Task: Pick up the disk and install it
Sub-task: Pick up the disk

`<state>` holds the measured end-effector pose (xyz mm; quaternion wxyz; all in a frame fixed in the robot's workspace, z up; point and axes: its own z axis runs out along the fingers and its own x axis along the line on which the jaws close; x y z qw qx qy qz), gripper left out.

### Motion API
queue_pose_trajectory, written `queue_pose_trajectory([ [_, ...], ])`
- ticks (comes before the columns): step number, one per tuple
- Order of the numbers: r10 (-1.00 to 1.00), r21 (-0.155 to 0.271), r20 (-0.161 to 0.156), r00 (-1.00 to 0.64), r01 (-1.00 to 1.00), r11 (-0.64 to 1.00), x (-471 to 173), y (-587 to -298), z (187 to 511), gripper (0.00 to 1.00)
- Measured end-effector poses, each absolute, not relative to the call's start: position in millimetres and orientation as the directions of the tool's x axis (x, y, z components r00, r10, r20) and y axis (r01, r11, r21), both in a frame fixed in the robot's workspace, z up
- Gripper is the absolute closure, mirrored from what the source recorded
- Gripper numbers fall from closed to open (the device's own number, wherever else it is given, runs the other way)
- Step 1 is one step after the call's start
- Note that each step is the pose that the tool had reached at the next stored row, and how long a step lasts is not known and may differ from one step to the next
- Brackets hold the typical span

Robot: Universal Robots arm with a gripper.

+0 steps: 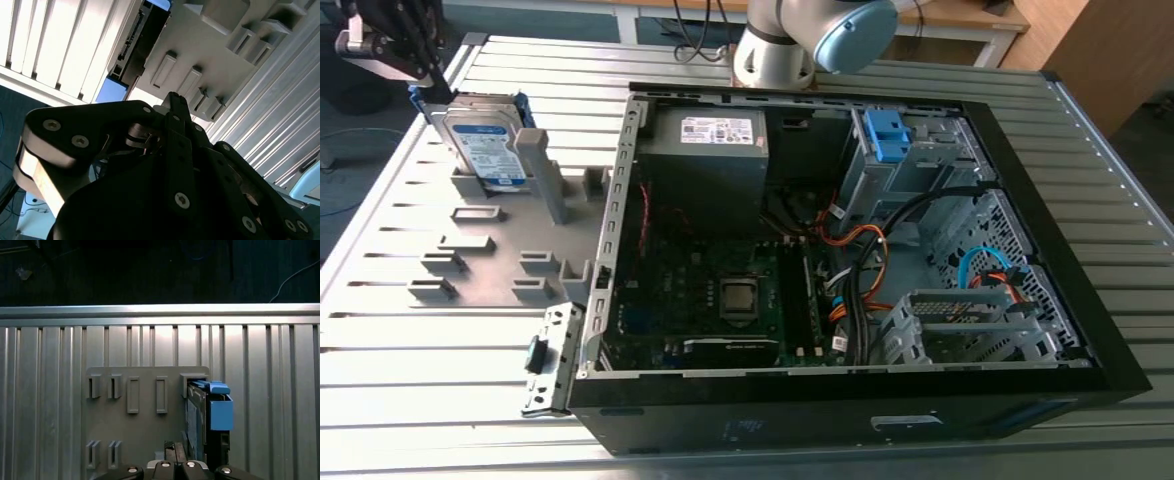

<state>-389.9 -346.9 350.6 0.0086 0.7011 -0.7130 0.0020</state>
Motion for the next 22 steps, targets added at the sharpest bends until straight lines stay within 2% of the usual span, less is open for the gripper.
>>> queue_pose_trajectory([
  [8, -1.0, 0.009, 0.015, -0.013, -1.0, 0.013, -389.9, -346.9, 350.6, 0.89],
  [9, -1.0, 0.009, 0.015, -0.013, -1.0, 0.013, -389.9, -346.9, 350.6, 0.83],
  [10, -1.0, 0.009, 0.015, -0.013, -1.0, 0.013, -389.9, -346.9, 350.6, 0.83],
  [12, -1.0, 0.009, 0.015, -0.013, -1.0, 0.013, -389.9, -346.9, 350.6, 0.71],
  [15, -1.0, 0.009, 0.015, -0.013, -1.0, 0.013, -389.9, -346.9, 350.6, 0.65],
  [18, -1.0, 0.009, 0.015, -0.013, -1.0, 0.013, -389.9, -346.9, 350.6, 0.48],
  [19, -1.0, 0.009, 0.015, -0.013, -1.0, 0.013, -389.9, -346.9, 350.6, 0.48],
  [20, -1.0, 0.009, 0.015, -0.013, -1.0, 0.013, -389.9, -346.9, 350.6, 0.41],
  [22, -1.0, 0.009, 0.015, -0.012, -1.0, 0.013, -389.9, -346.9, 350.6, 0.41],
])
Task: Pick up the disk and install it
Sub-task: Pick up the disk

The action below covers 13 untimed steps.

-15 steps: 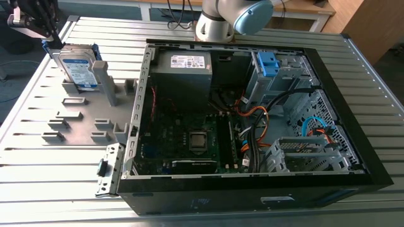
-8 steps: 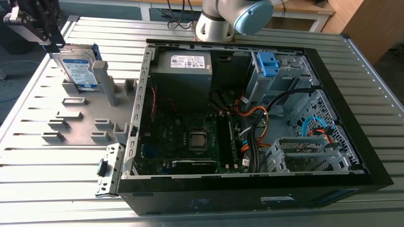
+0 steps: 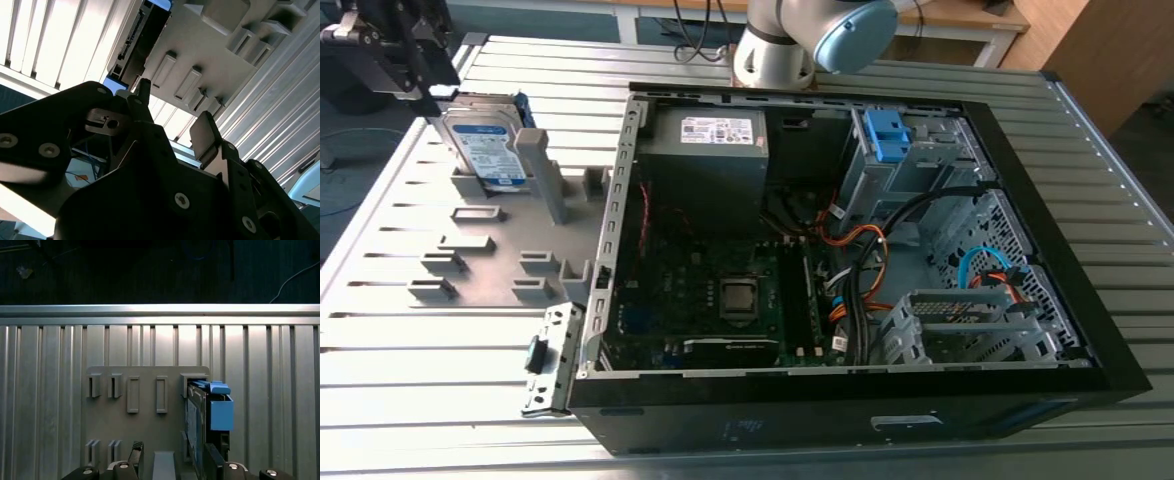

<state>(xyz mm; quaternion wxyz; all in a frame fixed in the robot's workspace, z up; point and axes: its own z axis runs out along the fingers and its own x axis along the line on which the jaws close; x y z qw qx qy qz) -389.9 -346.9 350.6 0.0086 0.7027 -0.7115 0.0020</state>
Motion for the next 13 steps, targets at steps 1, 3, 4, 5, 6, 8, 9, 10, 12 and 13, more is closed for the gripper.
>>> queue_pose_trajectory([
  [1, -1.0, 0.009, 0.015, -0.012, -1.0, 0.012, -389.9, -346.9, 350.6, 0.41],
  [3, -1.0, 0.009, 0.015, -0.012, -1.0, 0.012, -389.9, -346.9, 350.5, 0.41],
  [4, -1.0, 0.009, 0.015, -0.012, -1.0, 0.012, -389.8, -346.8, 350.1, 0.41],
  [5, -1.0, 0.009, 0.015, -0.012, -1.0, 0.012, -389.9, -346.5, 349.6, 0.41],
  [6, -1.0, 0.009, 0.014, -0.012, -1.0, 0.013, -389.9, -346.1, 348.9, 0.41],
  [8, -1.0, 0.009, 0.005, -0.012, -1.0, 0.012, -389.9, -344.9, 347.0, 0.41],
  [9, -1.0, 0.009, 0.0, -0.012, -1.0, 0.012, -390.0, -343.9, 346.2, 0.41],
  [10, -1.0, 0.01, -0.007, -0.012, -1.0, 0.012, -390.1, -342.6, 345.4, 0.41],
  [12, -1.0, 0.01, -0.012, -0.012, -1.0, 0.012, -390.4, -338.9, 343.9, 0.41],
  [13, -1.0, 0.01, -0.012, -0.012, -1.0, 0.012, -390.5, -336.0, 343.3, 0.41],
])
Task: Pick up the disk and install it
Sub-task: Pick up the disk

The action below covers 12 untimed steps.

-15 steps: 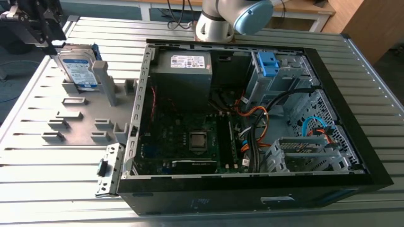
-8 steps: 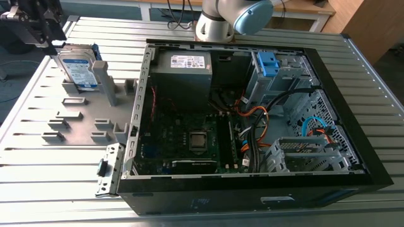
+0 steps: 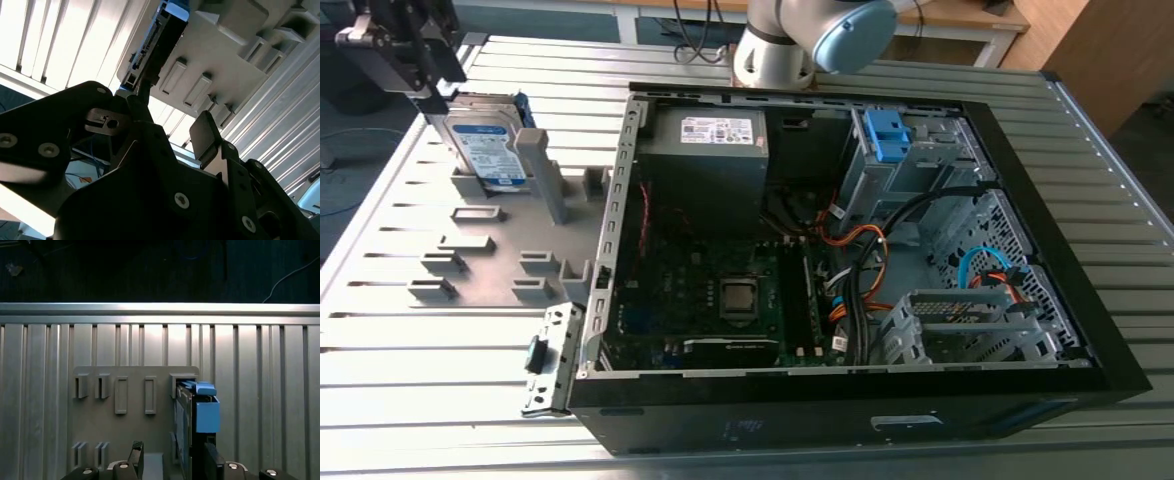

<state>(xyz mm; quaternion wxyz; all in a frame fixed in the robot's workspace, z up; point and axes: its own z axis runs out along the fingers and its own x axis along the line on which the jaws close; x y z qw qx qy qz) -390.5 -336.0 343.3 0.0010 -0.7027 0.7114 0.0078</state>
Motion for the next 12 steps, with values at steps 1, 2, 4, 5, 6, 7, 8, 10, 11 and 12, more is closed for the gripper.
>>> queue_pose_trajectory([
  [1, -1.0, 0.01, -0.012, -0.012, -1.0, 0.012, -390.6, -332.0, 342.7, 0.41],
  [2, -1.0, 0.01, -0.012, -0.012, -1.0, 0.012, -390.7, -328.0, 342.1, 0.41],
  [4, -1.0, 0.009, -0.01, -0.012, -1.0, 0.012, -391.6, -320.1, 340.9, 0.41],
  [5, -1.0, 0.009, -0.009, -0.012, -1.0, 0.012, -392.9, -317.2, 339.9, 0.41],
  [6, -1.0, 0.008, -0.008, -0.012, -1.0, 0.011, -394.8, -315.8, 338.6, 0.41],
  [7, -1.0, 0.009, -0.008, -0.011, -1.0, 0.011, -396.7, -315.0, 337.8, 0.41],
  [8, -1.0, 0.008, -0.007, -0.01, -1.0, 0.01, -398.2, -314.6, 336.6, 0.41],
  [10, -1.0, 0.008, -0.006, -0.007, -1.0, 0.007, -401.0, -313.5, 333.6, 0.41],
  [11, -1.0, 0.008, -0.006, -0.004, -1.0, 0.004, -402.2, -313.0, 332.1, 0.41],
  [12, -1.0, 0.008, -0.006, -0.001, -1.0, 0.001, -403.5, -312.5, 330.3, 0.41],
])
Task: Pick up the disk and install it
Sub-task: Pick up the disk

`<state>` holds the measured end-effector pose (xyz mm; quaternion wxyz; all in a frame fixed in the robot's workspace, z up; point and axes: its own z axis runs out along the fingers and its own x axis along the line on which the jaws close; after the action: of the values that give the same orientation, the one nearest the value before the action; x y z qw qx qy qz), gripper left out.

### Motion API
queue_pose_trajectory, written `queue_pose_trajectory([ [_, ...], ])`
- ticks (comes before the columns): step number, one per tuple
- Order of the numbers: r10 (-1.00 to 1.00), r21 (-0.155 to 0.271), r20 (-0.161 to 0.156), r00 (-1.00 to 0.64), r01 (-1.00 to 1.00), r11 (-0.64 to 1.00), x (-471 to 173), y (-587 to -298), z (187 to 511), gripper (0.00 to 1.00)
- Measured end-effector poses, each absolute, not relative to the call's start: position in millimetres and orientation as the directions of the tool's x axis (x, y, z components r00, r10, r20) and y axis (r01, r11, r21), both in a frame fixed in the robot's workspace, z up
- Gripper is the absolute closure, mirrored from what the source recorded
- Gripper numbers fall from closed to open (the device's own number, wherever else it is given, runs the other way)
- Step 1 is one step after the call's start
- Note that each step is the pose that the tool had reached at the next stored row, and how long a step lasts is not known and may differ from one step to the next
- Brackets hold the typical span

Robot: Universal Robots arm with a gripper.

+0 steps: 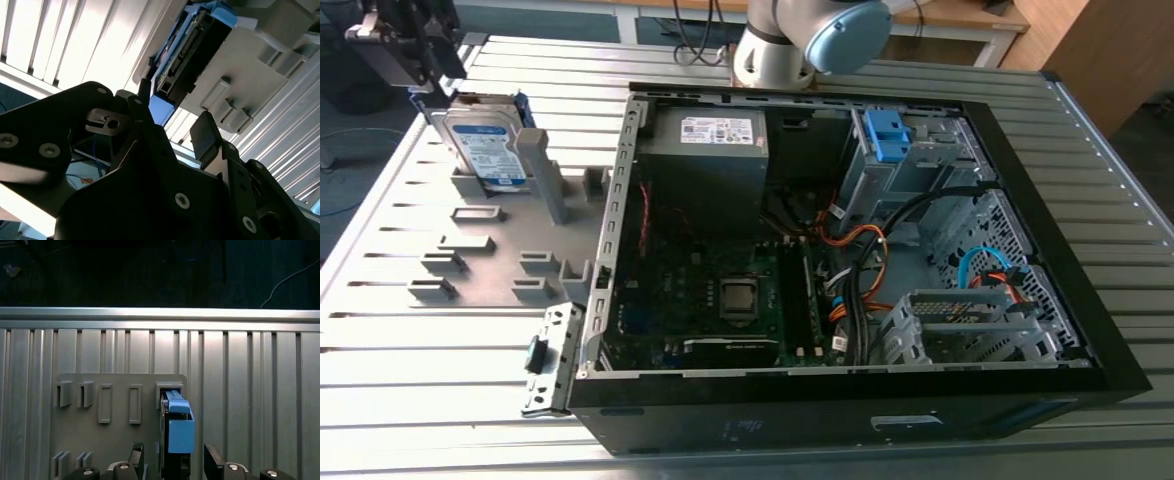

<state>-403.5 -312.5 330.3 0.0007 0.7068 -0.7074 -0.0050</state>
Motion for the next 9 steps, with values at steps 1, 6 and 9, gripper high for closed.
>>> queue_pose_trajectory([
  [1, -1.0, 0.007, -0.006, 0.003, -1.0, -0.003, -404.8, -312.1, 328.5, 0.41],
  [6, -1.0, 0.002, -0.006, 0.028, -1.0, -0.028, -407.7, -309.7, 319.4, 0.41],
  [9, -0.999, 0.002, -0.006, 0.035, -0.999, -0.035, -407.7, -308.1, 314.0, 0.41],
])
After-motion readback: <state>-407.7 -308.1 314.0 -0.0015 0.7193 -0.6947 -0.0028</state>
